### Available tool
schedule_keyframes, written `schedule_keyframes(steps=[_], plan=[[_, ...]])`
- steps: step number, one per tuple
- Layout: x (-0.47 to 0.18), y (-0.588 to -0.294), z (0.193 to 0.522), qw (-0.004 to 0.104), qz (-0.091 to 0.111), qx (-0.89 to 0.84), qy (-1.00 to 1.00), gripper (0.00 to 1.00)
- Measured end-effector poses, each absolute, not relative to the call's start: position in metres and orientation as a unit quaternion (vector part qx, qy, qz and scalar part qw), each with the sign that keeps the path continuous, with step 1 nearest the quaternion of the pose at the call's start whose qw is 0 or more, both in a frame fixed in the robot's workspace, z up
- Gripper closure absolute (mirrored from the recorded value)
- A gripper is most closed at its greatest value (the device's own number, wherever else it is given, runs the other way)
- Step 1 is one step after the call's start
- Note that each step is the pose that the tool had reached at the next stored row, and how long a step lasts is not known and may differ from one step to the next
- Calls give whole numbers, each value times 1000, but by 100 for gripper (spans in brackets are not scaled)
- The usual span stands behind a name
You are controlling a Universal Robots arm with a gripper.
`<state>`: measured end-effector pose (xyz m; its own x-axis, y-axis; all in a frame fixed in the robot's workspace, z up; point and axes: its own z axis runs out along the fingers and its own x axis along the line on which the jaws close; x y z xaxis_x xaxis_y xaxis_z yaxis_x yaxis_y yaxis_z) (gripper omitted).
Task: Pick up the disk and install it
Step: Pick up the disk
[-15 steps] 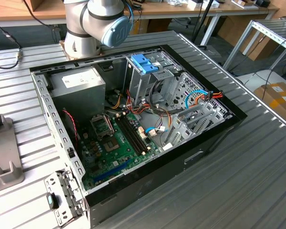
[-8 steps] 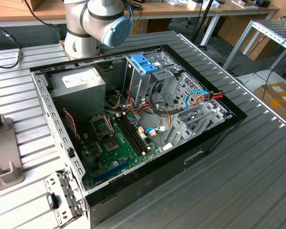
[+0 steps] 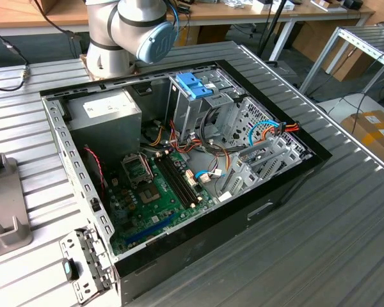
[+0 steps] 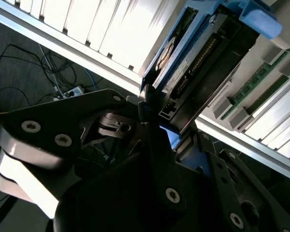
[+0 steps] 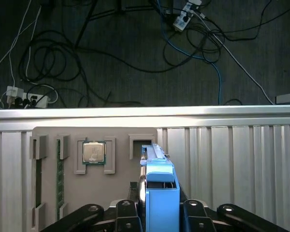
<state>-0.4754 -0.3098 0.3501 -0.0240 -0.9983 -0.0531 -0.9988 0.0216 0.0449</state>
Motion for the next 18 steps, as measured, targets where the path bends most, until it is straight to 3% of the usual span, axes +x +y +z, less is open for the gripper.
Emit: schedule_keyframes(steps=[18], plan=[[-475,-310,361,12,43,-698,714,63]])
